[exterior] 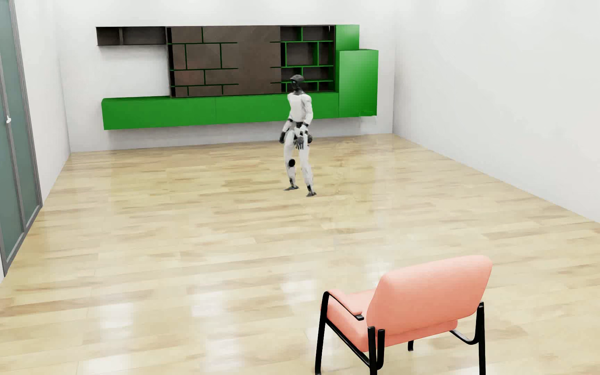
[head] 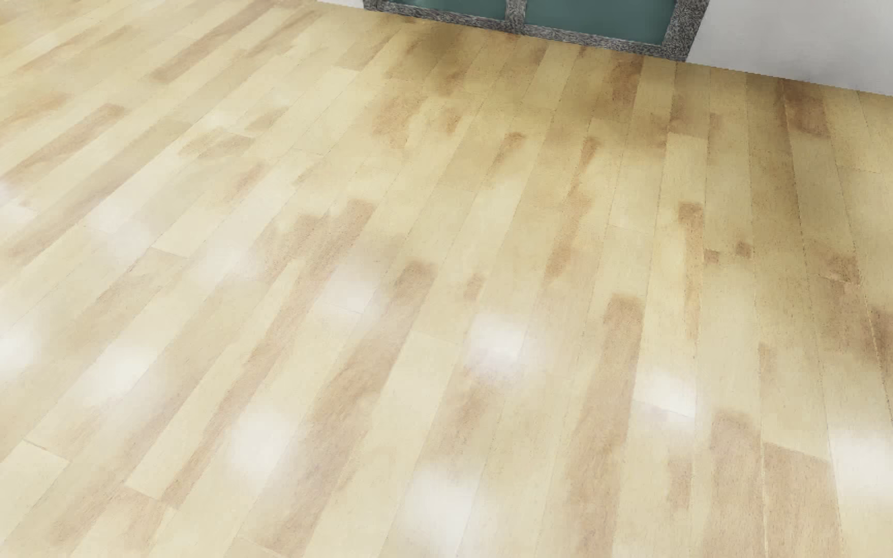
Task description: Walk towards the officechair
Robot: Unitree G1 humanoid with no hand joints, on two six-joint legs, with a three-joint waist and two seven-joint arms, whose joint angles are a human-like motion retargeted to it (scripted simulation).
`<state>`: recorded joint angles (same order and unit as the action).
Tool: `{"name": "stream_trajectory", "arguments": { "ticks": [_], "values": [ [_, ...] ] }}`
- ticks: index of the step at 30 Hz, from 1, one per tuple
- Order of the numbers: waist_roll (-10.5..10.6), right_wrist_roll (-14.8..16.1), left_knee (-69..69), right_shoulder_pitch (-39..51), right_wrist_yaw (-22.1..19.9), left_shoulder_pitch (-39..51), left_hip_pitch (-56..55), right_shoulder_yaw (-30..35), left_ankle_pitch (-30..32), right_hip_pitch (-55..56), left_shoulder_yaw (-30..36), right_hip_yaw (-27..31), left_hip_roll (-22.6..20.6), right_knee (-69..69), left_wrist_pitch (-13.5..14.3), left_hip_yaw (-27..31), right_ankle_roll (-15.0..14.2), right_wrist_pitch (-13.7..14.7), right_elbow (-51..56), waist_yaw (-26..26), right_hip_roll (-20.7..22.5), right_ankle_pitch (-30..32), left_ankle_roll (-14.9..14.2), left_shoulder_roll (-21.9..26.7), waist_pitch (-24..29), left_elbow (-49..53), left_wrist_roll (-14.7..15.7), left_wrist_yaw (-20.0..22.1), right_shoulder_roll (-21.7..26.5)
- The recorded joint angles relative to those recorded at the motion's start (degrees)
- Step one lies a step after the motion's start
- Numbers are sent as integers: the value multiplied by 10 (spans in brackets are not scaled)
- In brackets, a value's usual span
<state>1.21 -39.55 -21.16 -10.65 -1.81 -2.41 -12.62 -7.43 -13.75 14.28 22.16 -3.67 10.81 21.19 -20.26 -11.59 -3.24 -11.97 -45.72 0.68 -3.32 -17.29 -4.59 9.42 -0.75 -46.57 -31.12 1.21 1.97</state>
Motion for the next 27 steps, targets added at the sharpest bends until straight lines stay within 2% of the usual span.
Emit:
{"name": "stream_trajectory", "arguments": {
  "ticks": [1, 4, 6, 8, 11, 14, 15, 17, 20, 22, 23, 25, 26, 27],
  "values": [
    [-1, 3, -3, 2, -4, 8, -1, -4, -2, -1, -7, -3, -1, 2, 9, 4, 1, 5, 8, 2, -1, -2, 0, 0, 0, 11, 13, 10, 1],
    [-3, 7, -10, 10, -12, 21, -4, -7, -14, -1, -2, -9, -2, 9, 23, 12, -2, 12, 28, 5, -3, -15, 2, 9, 1, 44, 9, 37, 4],
    [-4, 8, -31, 14, -12, 22, -11, -5, -33, 2, -3, -16, 0, 21, 27, 17, -6, 17, 40, 7, -5, -34, 0, 14, 2, 58, 13, 40, 4],
    [-5, 11, -45, 11, -15, 22, -14, -3, -53, -1, 1, -24, 3, 29, 24, 23, 4, 24, 54, 10, -6, -58, -8, 19, 4, 52, 16, 33, 3],
    [-6, 25, -54, 11, -12, 13, -13, -3, -68, -16, 11, -42, 3, 24, 5, 33, 6, 19, 69, 14, -10, -78, -13, 26, 2, 22, 13, 12, -7],
    [-2, 31, -147, -8, -14, 13, -72, 0, -80, -25, 17, -84, 3, 27, -10, 63, -17, 27, 90, 14, -23, -83, -7, 36, 2, -11, 14, -8, -7],
    [1, 25, -197, -13, -19, 9, -103, 5, -71, -30, 16, -101, 8, 28, -9, 60, -16, 27, 96, 14, -28, -80, -18, 39, 3, -13, 15, -8, -5],
    [8, 9, -292, -12, -28, -6, -166, 29, -51, -44, 5, -139, 29, 25, -4, 31, -34, 20, 96, 10, -42, -82, -31, 44, 7, -5, 21, 3, 1],
    [9, -25, -348, 13, 8, -44, -251, 90, -42, -80, -20, -196, 86, -6, 5, -48, -68, 31, 74, -2, -62, -81, -1, 48, 8, 30, 21, 14, 23],
    [6, -25, -336, 31, 37, -71, -314, 105, -46, -109, -49, -232, 130, -27, 18, -76, -94, 47, 85, -11, -71, -86, 37, 58, 7, 66, 11, 22, 29],
    [5, -15, -320, 39, 38, -83, -344, 105, -44, -123, -68, -247, 153, -33, 24, -88, -107, 53, 98, -15, -75, -89, 59, 61, 8, 89, 2, 26, 30],
    [5, 20, -278, 43, 17, -103, -392, 81, -55, -146, -108, -265, 178, -32, 35, -107, -110, 58, 124, -24, -72, -83, 100, 70, 10, 144, -25, 34, 28],
    [5, 41, -268, 34, 1, -113, -407, 57, -42, -161, -124, -268, 163, -28, 45, -98, -110, 58, 138, -29, -74, -60, 97, 75, 11, 175, -42, 37, 31],
    [5, 58, -278, 15, -18, -112, -403, 28, -25, -173, -131, -273, 129, -9, 51, -81, -110, 59, 154, -33, -90, -15, 122, 70, 10, 202, -63, 38, 37]
  ]
}}
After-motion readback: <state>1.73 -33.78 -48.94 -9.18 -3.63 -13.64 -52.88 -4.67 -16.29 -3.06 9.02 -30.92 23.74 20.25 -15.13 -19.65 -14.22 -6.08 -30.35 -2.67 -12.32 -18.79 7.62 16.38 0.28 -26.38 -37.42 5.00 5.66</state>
